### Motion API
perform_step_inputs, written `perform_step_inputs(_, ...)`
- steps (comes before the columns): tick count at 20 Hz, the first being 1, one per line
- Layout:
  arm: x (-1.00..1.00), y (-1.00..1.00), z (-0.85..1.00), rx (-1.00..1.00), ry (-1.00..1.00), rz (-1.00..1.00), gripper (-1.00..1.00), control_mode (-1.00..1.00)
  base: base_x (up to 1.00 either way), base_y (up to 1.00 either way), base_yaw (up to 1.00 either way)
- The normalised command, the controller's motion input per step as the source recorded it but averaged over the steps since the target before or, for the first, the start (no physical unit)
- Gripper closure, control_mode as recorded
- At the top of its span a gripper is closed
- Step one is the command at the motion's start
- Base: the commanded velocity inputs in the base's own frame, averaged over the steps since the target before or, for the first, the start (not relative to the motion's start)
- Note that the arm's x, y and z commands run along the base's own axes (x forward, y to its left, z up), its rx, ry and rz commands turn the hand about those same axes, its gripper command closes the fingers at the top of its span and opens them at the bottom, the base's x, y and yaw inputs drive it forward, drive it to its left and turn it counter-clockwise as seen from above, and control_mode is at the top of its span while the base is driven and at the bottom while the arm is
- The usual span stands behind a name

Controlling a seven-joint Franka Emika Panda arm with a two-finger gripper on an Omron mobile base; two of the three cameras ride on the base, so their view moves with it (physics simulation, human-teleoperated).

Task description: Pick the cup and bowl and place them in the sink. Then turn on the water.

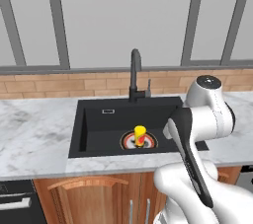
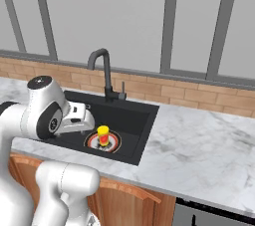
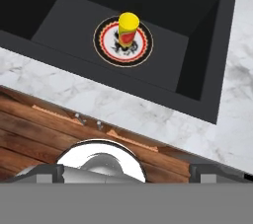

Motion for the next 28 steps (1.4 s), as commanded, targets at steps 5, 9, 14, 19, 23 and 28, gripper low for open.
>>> perform_step_inputs(5, 0.00, 0.00, 0.00, 0.00, 0.00, 0.00, -1.00, 1.00, -0.67, 0.08, -0.04)
perform_step_inputs(9, 0.00, 0.00, 0.00, 0.00, 0.00, 0.00, -1.00, 1.00, -0.44, 0.28, -0.05)
perform_step_inputs(14, 0.00, 0.00, 0.00, 0.00, 0.00, 0.00, -1.00, 1.00, -0.10, 0.60, -0.03)
perform_step_inputs(19, 0.00, 0.00, 0.00, 0.00, 0.00, 0.00, -1.00, 1.00, -0.01, 0.58, 0.06)
perform_step_inputs(23, 0.00, 0.00, 0.00, 0.00, 0.00, 0.00, -1.00, 1.00, -0.02, 0.57, 0.41)
perform_step_inputs(28, 0.00, 0.00, 0.00, 0.00, 0.00, 0.00, -1.00, 1.00, -0.06, 0.45, 0.67)
